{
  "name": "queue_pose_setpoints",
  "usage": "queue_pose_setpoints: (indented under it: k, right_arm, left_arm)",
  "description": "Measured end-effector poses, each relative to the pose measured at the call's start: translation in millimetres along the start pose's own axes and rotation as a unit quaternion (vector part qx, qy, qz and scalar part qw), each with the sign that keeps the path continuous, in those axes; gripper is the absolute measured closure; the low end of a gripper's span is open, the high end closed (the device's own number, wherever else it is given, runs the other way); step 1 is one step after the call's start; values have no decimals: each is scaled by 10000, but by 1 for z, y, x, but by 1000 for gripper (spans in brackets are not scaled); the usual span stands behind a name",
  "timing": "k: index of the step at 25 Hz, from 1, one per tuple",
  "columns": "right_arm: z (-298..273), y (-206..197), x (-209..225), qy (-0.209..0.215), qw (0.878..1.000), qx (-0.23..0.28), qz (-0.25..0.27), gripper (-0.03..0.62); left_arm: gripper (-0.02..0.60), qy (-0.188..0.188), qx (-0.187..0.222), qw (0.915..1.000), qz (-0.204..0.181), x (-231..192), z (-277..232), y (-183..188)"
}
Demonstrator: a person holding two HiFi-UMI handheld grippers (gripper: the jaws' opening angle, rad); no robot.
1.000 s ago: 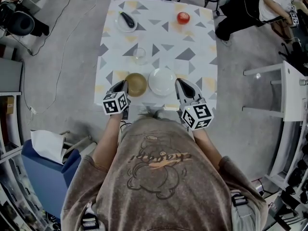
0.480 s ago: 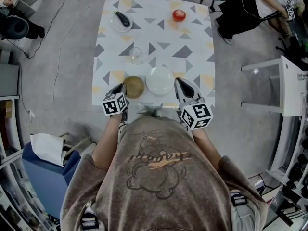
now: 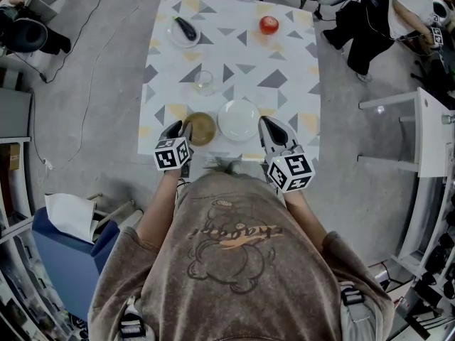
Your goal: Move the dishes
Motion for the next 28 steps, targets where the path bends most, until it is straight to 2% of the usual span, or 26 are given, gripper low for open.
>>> queue_pose_setpoints:
  k: [6,12,20,28]
  right_arm:
    - [0,2,2,38,10000,33,5,597]
    - [-1,5,2,72,9999,79,33,597]
    - [0,12,2,62,9998,161,71,597]
    - [1,20,1,34,9995,276,115,597]
  left_arm:
    - [449,29,314,9994,-168,4,4,24]
    - [449,-69,953,9943,-471,18,21,76]
    - [448,-442,1674,9769,-1256,64,58,133]
    - [448,-644,2025,9610,-1771,101,89,142]
Point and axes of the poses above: the fingertips, and each gripper's own axes: z backward along the fingers, x to its right, y out of its top, the point moved 6 cm from there along z, backward along the fingers, and after that the axes turned 3 degrees about -y, right-handed, at the moved point
